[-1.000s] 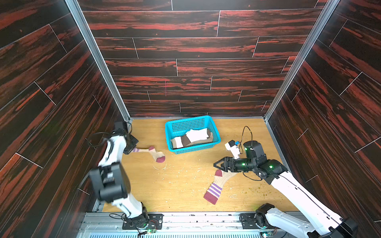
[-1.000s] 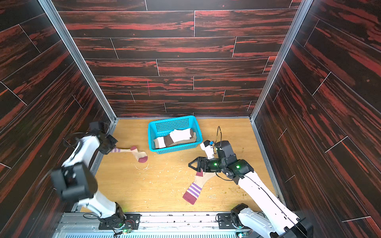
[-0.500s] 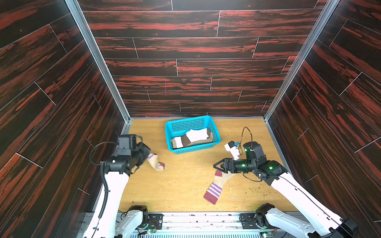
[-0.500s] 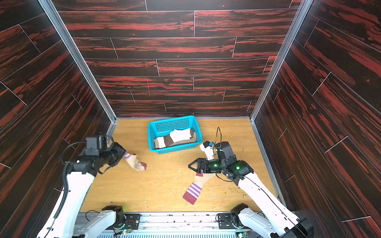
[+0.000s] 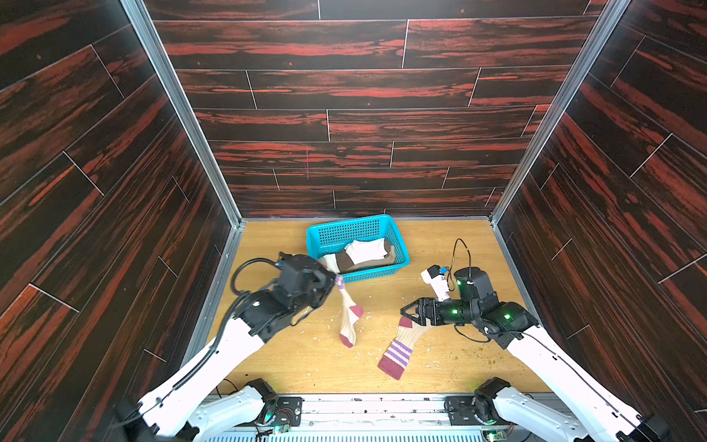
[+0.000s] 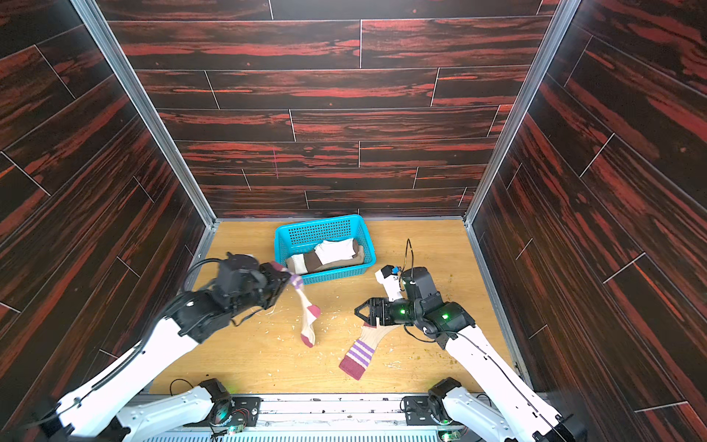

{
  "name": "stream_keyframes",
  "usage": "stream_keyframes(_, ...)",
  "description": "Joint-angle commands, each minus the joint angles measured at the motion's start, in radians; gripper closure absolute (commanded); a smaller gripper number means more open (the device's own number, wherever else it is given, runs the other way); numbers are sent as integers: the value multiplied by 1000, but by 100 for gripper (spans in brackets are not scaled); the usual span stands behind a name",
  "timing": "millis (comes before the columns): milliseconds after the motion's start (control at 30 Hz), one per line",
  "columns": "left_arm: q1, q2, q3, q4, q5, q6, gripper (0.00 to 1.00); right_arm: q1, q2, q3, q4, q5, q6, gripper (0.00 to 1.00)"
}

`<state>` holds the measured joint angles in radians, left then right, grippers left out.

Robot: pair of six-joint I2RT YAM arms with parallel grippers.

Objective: Place the socks together as a pair
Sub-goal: Flatten out the sock at the center of the board.

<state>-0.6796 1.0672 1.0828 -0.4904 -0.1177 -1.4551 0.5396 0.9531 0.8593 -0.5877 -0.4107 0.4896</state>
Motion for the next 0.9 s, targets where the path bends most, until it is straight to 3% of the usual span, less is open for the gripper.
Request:
stream_keyframes(0,-26,10,15,68,-74,-80,97,4,3,30,-41,24,-32,19)
stream_keyframes(233,-25,-63,-150,113,-72,-167,97,5,49,33,-19,-10,-34,19)
stream_keyframes(400,-26,-126,-170,50,-74,-176,97,8,91,16,18,-132,-47,20)
stream_keyframes(567,-28,-154,-18,-215,-104,-42,97,9,96,12,-9,-69,-68,21)
stream_keyframes(700,-29,-167,23,-244,-116,25,96,8,108,20,-17,-48,-77,21)
stream_keyframes(867,-28,-1,127,-238,-18,193,95,-5,116,31,-47,-13,-80,21)
